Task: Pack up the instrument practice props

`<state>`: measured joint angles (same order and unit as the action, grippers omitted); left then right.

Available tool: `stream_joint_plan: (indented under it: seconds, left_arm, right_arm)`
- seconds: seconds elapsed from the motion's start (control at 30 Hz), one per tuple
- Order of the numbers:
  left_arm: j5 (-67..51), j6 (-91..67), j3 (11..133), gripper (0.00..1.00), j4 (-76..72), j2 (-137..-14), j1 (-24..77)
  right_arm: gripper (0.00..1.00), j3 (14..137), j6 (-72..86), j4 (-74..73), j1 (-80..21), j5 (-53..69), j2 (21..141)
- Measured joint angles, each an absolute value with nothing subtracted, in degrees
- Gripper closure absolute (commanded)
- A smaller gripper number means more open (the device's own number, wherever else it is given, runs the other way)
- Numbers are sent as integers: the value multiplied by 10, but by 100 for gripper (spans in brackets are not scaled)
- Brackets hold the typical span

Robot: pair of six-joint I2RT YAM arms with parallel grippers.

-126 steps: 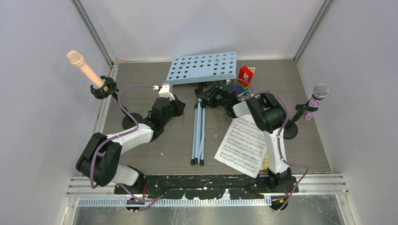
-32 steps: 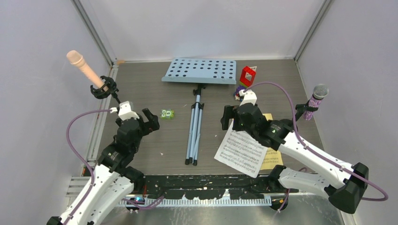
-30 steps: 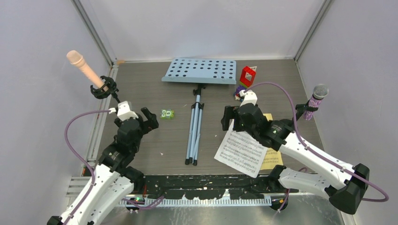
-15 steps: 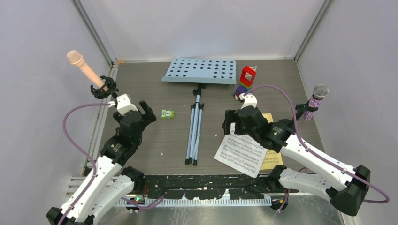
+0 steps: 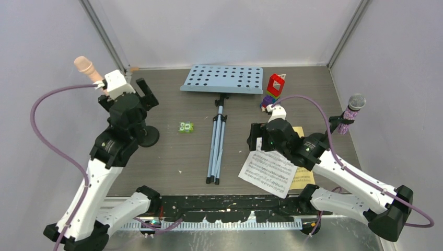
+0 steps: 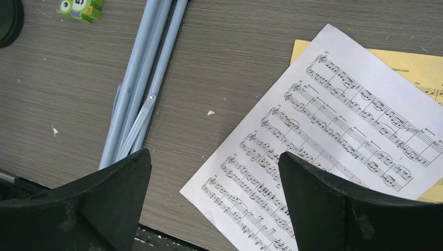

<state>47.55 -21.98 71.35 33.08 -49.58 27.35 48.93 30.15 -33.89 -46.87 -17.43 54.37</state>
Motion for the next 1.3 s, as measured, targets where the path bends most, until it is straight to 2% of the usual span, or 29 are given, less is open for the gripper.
stream_joint_plan:
  seconds: [0.17,0.33,0.43,0.8,1.03,1.3]
  left_arm:
    - [465,-182,745,7,329,-568,248]
    - [387,-176,750,7,325,-635,124]
    - [354,-175,756,6,330,-638,59]
    - [264,-178,780,6,304,-618,-83]
    - [199,-181,778,6,259,-638,-142]
    - [154,-189,742,7,204,-664,-166]
  right_arm:
    - [4,489,301,-340,-469,-168,544]
    - [4,490,301,-344,-469,-164,544]
    - [4,489,301,-344,-469,-160,544]
    - [4,494,300,-344,-469,-141,570]
    - [4,496,298,-344,-469,-137,571]
    - [4,496,298,-344,-469,-136,571]
